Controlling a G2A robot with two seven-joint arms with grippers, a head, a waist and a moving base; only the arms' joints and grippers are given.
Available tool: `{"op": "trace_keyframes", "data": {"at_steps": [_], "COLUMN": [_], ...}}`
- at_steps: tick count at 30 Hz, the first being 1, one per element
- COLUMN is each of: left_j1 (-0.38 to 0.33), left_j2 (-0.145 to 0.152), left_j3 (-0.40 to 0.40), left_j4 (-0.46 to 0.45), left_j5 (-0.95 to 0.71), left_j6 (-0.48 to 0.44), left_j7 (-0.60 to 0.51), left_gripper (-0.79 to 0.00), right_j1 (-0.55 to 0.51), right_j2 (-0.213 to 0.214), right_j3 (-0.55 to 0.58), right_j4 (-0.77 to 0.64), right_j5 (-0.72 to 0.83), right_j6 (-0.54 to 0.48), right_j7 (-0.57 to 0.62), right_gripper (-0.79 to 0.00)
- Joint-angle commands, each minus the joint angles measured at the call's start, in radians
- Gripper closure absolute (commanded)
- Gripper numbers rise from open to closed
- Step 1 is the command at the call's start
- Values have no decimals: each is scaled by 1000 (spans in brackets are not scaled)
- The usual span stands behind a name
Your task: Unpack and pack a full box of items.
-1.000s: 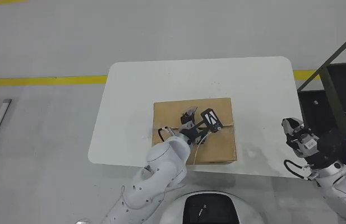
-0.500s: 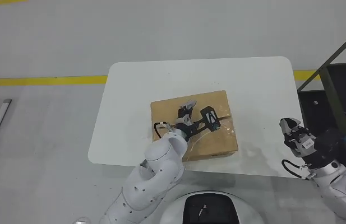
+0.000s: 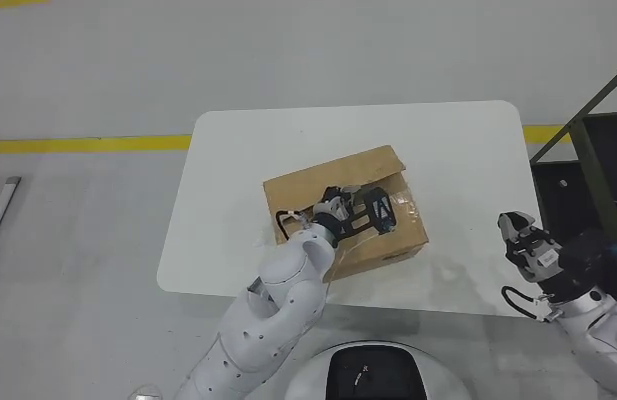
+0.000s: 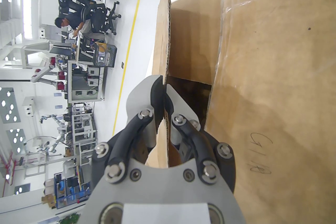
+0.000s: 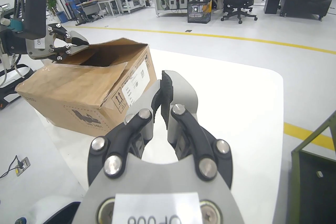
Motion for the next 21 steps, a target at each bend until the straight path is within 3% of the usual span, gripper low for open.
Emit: {"op": "trace_keyframes", "data": {"at_steps": [1, 16, 17, 18, 19, 21], "left_j1": [2, -4, -7, -11, -15, -26], "left_j2": [-2, -23, -24, -25, -27, -29], "left_j3": [-1, 6, 5, 2, -1, -8], "left_j4": [-5, -30, -28, -24, -20, -9], "left_j5": [1, -6, -6, -4, -4, -3], "left_j6": [0, -30, -32, -33, -33, -31], "left_j7": [4, 50, 51, 50, 50, 53], "left_gripper": [0, 0, -197, -570, -785, -785], "right_j1": [19, 175, 174, 170, 165, 152], "right_j2": [-1, -15, -15, -14, -14, -12], "right_j3": [-14, -236, -239, -243, -244, -240], "right_j4": [16, 184, 183, 181, 180, 175], "right_j5": [-1, -75, -83, -84, -84, -81], "right_j6": [6, -46, -56, -69, -78, -100], "right_j7": [15, 73, 72, 66, 63, 59], "right_gripper": [0, 0, 0, 0, 0, 0]}}
